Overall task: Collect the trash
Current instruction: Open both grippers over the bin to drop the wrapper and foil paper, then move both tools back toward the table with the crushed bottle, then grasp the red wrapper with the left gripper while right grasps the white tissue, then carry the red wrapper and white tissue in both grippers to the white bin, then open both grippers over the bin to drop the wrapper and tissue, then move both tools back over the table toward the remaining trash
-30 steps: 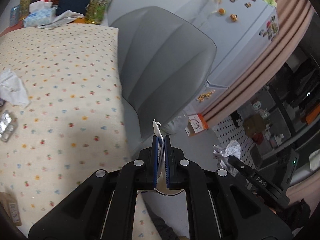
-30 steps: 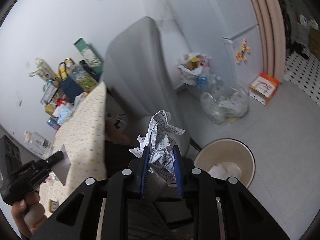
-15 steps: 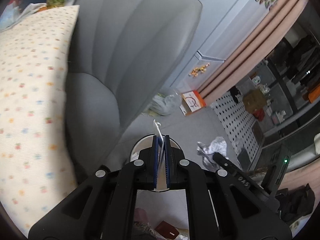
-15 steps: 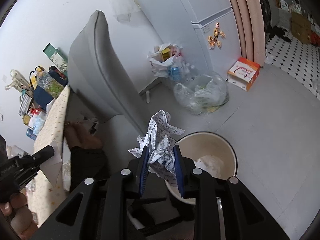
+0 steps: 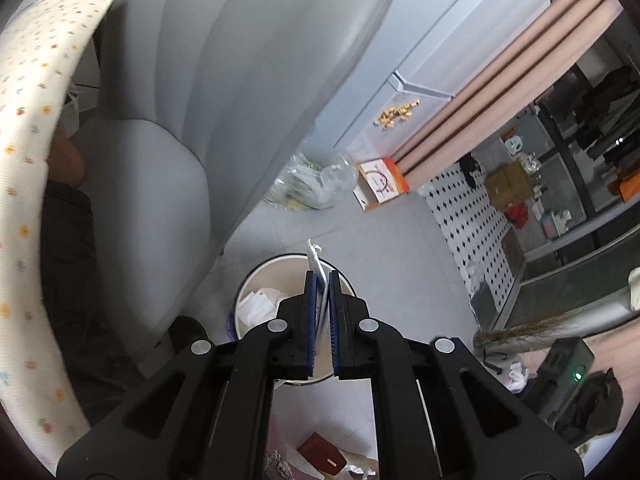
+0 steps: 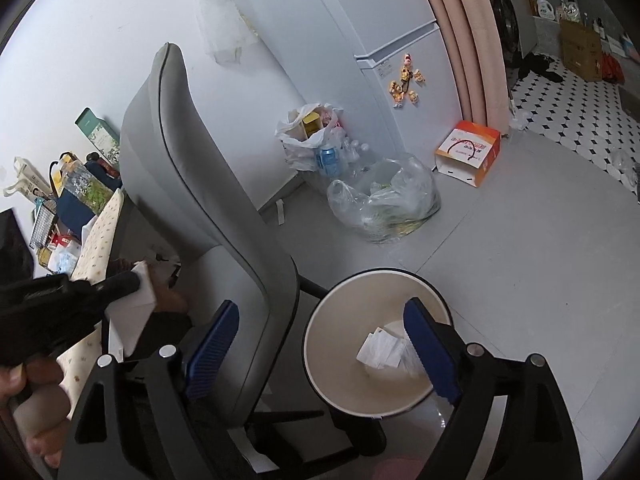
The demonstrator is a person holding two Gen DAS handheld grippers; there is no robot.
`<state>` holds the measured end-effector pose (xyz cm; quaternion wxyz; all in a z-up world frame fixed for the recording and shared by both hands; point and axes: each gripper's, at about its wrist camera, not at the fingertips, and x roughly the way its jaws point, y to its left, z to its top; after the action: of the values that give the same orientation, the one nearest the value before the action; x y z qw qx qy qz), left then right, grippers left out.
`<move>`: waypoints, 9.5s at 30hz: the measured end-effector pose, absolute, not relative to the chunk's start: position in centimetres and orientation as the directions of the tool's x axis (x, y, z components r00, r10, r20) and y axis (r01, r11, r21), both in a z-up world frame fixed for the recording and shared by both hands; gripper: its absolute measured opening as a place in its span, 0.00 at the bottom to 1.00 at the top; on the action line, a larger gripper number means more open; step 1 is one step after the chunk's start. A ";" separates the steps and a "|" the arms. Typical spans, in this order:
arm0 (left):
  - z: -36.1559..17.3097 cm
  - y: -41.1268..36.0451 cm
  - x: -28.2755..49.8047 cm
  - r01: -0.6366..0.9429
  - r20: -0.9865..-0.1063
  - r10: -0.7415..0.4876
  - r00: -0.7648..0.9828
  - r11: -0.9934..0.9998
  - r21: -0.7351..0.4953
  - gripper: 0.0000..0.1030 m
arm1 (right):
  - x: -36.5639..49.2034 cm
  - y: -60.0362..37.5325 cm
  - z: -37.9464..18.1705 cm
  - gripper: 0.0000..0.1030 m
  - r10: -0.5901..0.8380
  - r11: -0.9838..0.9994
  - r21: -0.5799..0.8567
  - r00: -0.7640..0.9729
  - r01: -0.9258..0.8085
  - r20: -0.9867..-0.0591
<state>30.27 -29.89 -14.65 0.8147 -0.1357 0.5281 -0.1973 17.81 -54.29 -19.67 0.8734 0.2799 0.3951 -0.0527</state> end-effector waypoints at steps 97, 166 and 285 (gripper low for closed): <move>-7.6 20.6 12.1 -0.474 -0.669 0.020 0.743 0.722 -0.504 0.85 | 22.9 -16.8 -4.5 0.80 0.487 0.873 0.356 0.591 -0.332 -0.642; -3.9 16.4 12.6 -0.384 -0.590 -0.027 0.807 0.736 -0.558 0.06 | 27.3 -14.7 -2.6 0.03 0.526 0.849 0.360 0.560 -0.386 -0.640; -2.3 -10.6 21.1 0.107 -0.596 -0.381 0.707 0.891 -0.442 0.94 | 16.4 -42.8 -4.5 0.93 0.159 0.910 0.396 0.778 0.124 -0.608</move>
<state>21.10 -10.65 -2.30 0.9038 -0.1908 0.3584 -0.1350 16.38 -42.84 -4.46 0.9186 0.2119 0.3334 0.0095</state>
